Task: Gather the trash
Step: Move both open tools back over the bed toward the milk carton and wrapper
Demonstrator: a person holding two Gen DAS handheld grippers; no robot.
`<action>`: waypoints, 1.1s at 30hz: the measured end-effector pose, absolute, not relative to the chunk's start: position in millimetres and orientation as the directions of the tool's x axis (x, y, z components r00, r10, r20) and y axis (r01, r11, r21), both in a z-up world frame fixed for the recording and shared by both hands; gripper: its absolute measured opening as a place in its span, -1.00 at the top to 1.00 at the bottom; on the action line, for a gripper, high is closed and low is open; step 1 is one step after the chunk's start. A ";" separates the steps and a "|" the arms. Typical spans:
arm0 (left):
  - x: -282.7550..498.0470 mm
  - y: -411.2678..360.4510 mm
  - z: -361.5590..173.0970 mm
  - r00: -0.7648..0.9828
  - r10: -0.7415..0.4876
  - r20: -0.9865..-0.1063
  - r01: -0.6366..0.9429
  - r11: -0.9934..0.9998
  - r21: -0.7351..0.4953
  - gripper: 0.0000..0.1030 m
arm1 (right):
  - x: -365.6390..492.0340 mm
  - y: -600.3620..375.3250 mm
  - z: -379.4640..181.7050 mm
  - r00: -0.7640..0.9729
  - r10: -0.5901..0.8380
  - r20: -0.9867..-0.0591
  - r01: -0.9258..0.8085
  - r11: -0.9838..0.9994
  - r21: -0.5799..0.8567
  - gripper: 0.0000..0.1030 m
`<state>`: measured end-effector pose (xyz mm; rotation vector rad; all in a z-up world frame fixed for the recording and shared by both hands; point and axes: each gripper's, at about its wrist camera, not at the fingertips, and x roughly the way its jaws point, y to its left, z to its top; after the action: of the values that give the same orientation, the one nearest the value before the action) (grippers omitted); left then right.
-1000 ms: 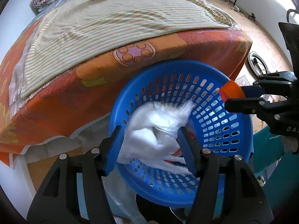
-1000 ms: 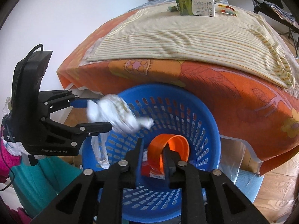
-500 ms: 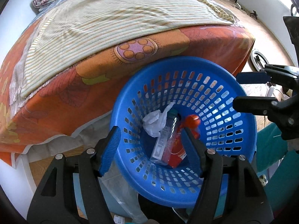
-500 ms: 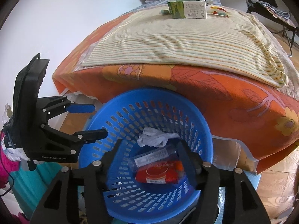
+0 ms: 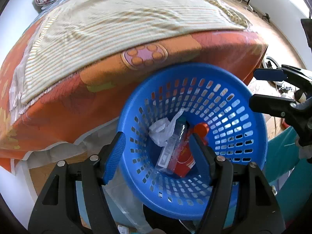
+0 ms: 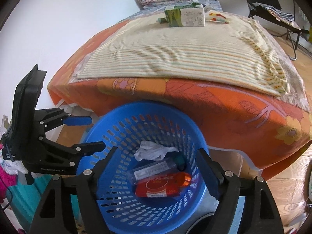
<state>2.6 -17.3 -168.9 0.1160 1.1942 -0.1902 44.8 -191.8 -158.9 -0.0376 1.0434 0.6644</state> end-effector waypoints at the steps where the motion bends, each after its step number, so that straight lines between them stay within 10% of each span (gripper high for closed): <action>1: 3.9 -17.0 -167.0 0.359 -0.087 -0.929 0.205 0.979 -0.013 -0.36 | 45.9 -193.0 -157.3 0.338 0.488 -0.805 -0.520 0.809 0.273 -0.69; 33: 132.6 13.1 -76.8 0.560 -0.105 -0.822 0.159 0.987 -0.017 -0.48 | 155.4 -212.5 -76.9 0.551 0.454 -0.700 -0.432 0.873 0.226 -0.81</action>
<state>132.6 13.2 -76.8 0.0610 0.9647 -0.1554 155.4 -212.5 -76.9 0.0290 0.8359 0.5243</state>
